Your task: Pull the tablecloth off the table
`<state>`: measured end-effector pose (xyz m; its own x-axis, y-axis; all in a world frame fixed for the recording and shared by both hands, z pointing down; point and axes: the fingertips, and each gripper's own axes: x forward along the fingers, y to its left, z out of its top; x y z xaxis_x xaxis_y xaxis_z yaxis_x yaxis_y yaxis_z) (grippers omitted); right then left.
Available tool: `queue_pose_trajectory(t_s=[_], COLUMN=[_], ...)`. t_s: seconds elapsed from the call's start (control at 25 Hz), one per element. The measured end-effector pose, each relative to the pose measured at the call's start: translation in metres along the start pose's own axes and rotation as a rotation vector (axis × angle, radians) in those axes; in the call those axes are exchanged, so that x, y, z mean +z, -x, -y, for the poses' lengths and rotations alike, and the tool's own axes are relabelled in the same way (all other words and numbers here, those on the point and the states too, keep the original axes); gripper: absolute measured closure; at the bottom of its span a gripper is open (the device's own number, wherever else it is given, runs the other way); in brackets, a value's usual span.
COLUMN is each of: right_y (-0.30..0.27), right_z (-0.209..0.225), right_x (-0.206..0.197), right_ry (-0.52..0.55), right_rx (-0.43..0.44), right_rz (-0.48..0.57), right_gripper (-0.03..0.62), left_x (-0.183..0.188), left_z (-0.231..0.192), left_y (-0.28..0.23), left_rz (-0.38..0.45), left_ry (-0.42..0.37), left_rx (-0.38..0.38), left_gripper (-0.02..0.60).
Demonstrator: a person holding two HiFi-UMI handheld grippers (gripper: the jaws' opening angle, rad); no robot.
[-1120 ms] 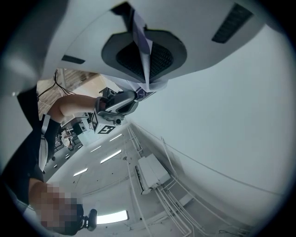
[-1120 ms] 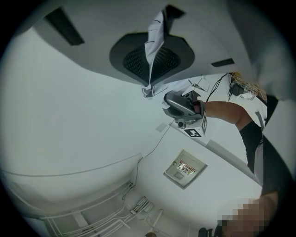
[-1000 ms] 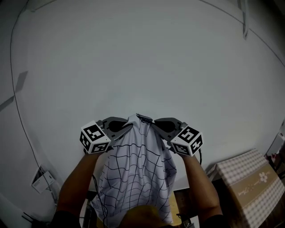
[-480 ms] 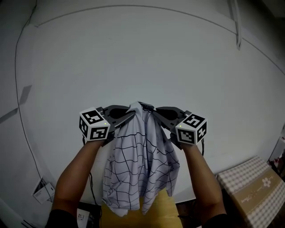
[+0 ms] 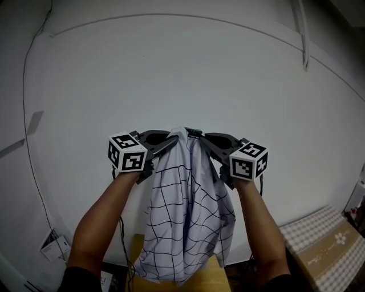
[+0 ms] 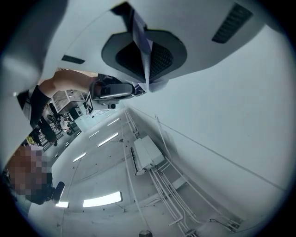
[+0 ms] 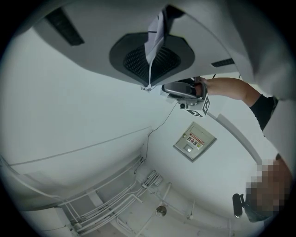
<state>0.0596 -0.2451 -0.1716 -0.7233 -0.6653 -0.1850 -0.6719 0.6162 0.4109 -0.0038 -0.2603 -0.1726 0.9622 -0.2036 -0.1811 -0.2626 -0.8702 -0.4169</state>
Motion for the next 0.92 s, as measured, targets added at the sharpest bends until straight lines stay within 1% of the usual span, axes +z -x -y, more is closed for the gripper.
queue_pose_trajectory(t_s=[0.12,0.32,0.56,0.92], right_y=[0.000,0.004,0.006,0.010], right_z=[0.004,0.005,0.000,0.000], right_x=[-0.002,-0.002,0.003,0.004], right_ry=[-0.008,-0.014,0.002,-0.013], right_rx=[-0.004,-0.003,0.006,0.003], right_rz=[0.009,0.015,0.012,0.021], right_gripper=[0.571,0.571,0.571,0.571], left_x=[-0.002,-0.002,0.005,0.010], left_z=[-0.003,-0.003,0.001,0.005], left_y=[-0.001,0.000,0.000,0.002], left_rz=[0.000,0.028,0.038,0.044], left_ry=[0.009,0.059,0.039,0.011], left_rx=[0.005,0.000,0.008,0.016], left_gripper=[0.569,0.569,0.569,0.569])
